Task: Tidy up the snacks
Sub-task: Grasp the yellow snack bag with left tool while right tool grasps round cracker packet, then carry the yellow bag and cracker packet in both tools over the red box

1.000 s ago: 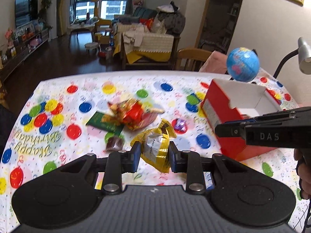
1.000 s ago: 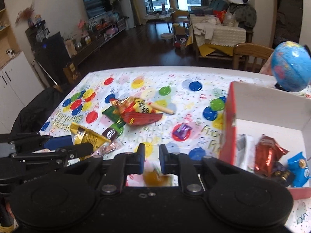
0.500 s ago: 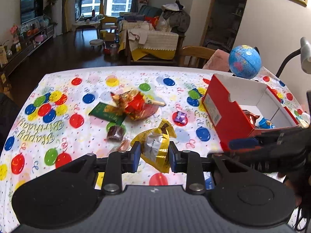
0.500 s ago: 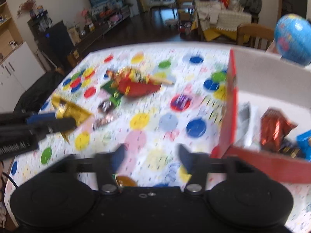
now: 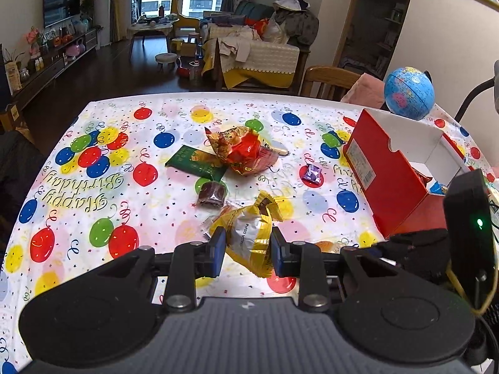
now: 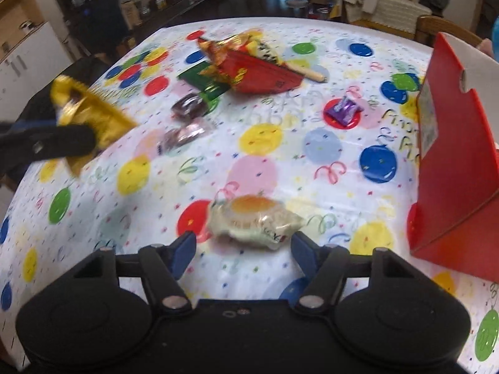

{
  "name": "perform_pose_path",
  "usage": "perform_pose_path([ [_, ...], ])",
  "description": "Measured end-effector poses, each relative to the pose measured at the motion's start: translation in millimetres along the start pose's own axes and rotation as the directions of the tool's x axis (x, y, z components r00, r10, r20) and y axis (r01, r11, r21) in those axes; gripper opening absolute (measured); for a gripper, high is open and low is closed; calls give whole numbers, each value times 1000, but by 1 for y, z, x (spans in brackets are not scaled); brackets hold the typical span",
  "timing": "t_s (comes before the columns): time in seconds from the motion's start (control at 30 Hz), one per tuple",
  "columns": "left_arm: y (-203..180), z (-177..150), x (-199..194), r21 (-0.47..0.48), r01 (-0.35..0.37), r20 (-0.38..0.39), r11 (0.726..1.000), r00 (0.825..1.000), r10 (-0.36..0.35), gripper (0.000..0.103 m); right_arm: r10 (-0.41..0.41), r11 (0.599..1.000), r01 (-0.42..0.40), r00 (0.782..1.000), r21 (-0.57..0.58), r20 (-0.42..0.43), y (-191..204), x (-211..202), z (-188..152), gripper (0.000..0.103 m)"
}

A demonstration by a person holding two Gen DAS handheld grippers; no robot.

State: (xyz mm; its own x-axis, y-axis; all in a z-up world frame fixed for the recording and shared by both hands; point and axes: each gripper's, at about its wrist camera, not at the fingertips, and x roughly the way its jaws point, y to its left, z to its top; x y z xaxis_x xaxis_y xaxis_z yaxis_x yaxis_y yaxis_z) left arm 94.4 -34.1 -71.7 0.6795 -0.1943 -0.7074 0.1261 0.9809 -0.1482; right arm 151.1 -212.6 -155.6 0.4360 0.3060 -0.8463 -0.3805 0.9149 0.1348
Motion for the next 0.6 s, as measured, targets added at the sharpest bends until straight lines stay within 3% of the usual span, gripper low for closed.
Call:
perform_pose_path([
  [0.3,6,-1,0,1,0,-4,1000,1000,0,29,-64,998,63,997,9,32,1,10,12,65],
  [0.4,7,-1,0,2,0,-4,1000,1000,0,29,-59,998,59,998,5,35,2,12,12,54],
  [0.6,7,-1,0,2,0,-7,1000,1000,0,29,-47,999,47,997,0,60,1,6,7,50],
])
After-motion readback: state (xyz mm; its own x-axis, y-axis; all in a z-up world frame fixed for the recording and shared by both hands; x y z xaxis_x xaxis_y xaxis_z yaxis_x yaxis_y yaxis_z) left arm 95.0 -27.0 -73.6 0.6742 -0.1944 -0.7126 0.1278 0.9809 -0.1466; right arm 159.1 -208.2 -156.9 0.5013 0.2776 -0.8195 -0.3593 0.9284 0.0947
